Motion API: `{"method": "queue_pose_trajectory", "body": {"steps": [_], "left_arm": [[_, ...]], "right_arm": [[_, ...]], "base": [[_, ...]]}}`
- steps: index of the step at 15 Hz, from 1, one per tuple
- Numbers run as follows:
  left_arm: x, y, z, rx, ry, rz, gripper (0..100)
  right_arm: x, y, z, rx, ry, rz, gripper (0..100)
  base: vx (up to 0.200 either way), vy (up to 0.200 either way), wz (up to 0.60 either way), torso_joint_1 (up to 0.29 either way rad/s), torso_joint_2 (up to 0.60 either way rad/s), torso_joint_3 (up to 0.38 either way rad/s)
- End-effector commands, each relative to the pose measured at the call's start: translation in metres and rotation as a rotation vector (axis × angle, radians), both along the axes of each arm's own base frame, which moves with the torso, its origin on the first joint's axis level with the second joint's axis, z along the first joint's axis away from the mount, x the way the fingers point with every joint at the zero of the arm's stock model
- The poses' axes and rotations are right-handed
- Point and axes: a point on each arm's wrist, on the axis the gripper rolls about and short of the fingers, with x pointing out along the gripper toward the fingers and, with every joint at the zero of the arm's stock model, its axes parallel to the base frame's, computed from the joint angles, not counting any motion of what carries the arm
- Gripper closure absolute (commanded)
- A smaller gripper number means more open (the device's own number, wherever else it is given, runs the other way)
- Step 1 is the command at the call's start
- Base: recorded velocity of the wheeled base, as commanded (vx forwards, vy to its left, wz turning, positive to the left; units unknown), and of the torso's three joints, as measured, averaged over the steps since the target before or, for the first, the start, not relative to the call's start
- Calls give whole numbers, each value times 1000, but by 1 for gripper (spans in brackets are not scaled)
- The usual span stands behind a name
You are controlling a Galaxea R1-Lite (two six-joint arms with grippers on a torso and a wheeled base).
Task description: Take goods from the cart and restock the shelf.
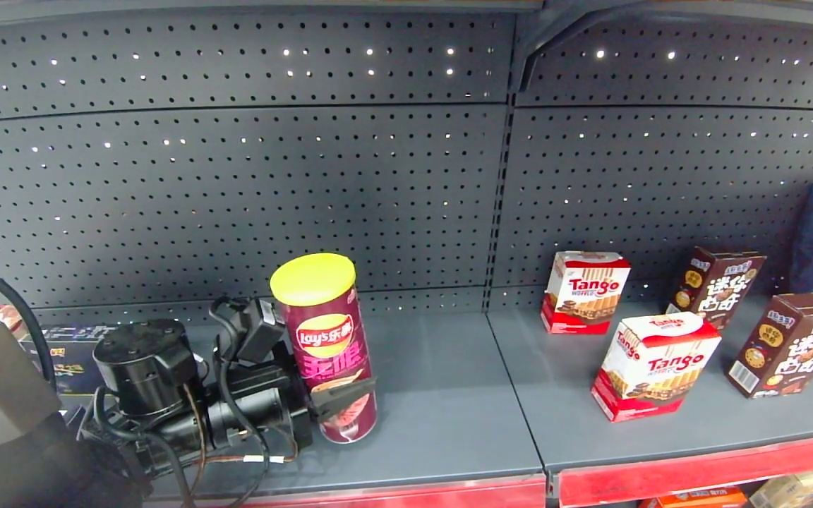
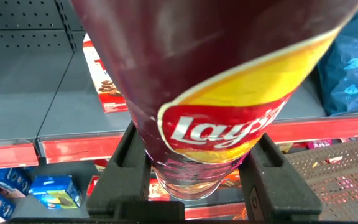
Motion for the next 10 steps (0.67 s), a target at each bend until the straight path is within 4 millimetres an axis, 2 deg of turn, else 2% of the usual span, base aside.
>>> {"method": "queue_pose_trajectory", "body": {"steps": [1,10], "left_arm": [[-2,0,-4,7,19,0,100],[-1,1,-33,42,91,23,100]], "right_arm": [[0,0,-1,0,1,1,100],[0,0,-1,0,1,-1,100]], "base": [[0,0,0,0,0,0],[0,0,0,0,0,0]]}}
